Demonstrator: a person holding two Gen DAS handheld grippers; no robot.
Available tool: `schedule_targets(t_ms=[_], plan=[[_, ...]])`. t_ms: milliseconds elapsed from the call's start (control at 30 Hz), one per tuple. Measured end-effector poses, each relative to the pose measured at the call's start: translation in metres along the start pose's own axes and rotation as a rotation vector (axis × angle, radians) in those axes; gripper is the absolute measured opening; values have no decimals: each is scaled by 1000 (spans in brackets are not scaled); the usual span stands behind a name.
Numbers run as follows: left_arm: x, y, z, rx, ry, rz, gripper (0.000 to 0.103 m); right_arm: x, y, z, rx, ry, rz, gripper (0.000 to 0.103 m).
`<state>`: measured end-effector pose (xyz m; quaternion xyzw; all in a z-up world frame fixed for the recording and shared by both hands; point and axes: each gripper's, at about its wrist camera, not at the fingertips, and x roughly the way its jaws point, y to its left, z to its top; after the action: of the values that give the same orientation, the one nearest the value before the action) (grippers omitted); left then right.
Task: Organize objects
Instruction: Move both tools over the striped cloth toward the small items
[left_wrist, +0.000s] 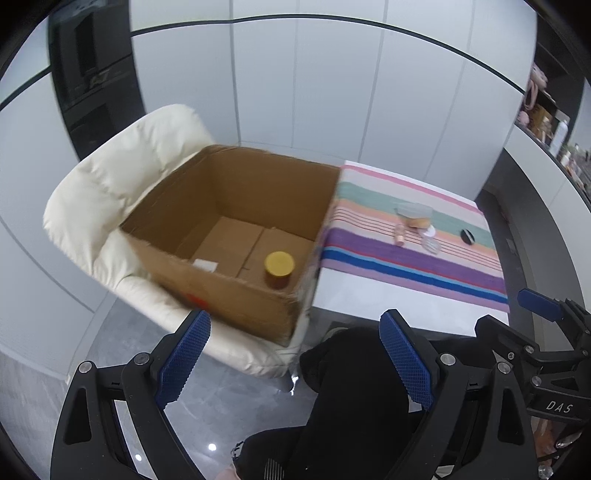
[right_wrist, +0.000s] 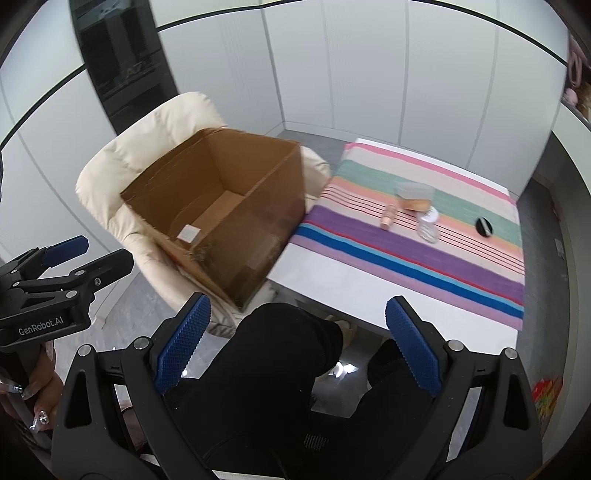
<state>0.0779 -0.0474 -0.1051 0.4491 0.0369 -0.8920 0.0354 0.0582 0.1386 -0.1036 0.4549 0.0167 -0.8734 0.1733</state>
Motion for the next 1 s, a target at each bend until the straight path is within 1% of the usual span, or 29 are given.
schedule_targets(t_ms=[300,500,600,800,833,900,1000], plan=[[12,-39,7,68,2,-47,94,-11,-54,-9,110,-20,-66,97],[15,-66,7,109,-13,-145,94,-14,-89,-10,156,-46,-113,97],[19,-79,12,123,-27,-161,94,-9,-106,-8,187,-45,-121,97],[43,-106,52,126,-51,-186,95,6,-140,-2,239,-24,-156,97],[49,-111,59,127,-63,-188,99,10,-147,0,251,-27,-166,97],[69,-122,74,136,-89,-193,103,21,-162,5,282,-44,-162,97],[106,-134,91,92,-61,-189,103,45,-183,13,325,-29,-153,97]])
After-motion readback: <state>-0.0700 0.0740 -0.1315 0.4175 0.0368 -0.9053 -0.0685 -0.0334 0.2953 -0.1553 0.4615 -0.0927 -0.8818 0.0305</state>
